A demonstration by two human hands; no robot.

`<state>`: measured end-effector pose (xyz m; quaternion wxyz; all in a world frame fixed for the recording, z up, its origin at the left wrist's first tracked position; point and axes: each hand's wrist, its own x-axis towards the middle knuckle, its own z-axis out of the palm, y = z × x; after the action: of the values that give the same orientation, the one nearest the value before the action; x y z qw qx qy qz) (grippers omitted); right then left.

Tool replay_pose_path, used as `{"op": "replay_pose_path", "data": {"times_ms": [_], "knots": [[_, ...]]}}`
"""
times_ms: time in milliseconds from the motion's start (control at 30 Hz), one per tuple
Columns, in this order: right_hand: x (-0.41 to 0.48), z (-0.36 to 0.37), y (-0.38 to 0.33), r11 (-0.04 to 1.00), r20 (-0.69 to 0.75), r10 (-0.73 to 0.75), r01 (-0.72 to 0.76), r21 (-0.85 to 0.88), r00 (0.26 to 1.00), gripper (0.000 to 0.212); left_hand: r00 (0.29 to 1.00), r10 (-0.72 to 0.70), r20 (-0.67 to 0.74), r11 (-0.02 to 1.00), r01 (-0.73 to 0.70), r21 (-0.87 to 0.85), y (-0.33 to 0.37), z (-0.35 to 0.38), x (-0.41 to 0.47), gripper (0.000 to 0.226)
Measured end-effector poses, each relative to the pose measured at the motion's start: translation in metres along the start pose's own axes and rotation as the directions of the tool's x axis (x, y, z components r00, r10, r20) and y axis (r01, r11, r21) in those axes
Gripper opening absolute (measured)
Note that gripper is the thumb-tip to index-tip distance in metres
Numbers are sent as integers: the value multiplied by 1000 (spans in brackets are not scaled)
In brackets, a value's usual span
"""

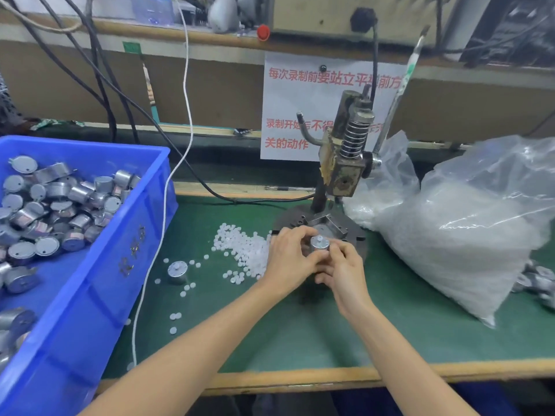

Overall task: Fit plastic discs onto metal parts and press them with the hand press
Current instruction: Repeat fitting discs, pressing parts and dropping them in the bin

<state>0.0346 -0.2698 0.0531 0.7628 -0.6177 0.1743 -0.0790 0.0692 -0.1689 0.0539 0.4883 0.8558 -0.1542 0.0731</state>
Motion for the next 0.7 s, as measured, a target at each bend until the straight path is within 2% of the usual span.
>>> {"op": "replay_pose_path", "data": {"times_ms": [67,167,300,400,467,533,567,600,700], "knots": [[4,-11,-4,998,-4,-26,25,-58,1000,12,999,40,-2,994,-39,104,1,12,17,31],[6,-21,-6,990,14,-46,48,-133,999,23,996,82,-39,964,-70,255,-4,22,40,33],[14,-33,-7,978,-8,-90,87,-192,996,28,998,43,-46,967,-30,254,-8,27,56,35],[22,-35,-18,945,-39,-212,195,-263,977,25,999,43,-17,966,-37,256,-8,27,60,37],[30,-31,-41,894,-55,-364,333,-301,930,26,999,44,-16,966,-38,256,-9,26,61,38],[43,-23,-80,811,-115,-536,473,-343,836,24,999,42,-22,969,-35,246,-9,26,61,39],[53,-19,-103,789,-158,-586,515,-336,795,23,999,40,-23,971,-33,237,-8,26,61,40],[64,-15,-127,796,-186,-590,526,-300,786,28,999,35,-24,973,-29,228,-8,26,60,40],[92,-5,-186,894,-87,-438,422,-153,895,52,999,28,-26,979,-22,202,-10,26,59,39]]}}
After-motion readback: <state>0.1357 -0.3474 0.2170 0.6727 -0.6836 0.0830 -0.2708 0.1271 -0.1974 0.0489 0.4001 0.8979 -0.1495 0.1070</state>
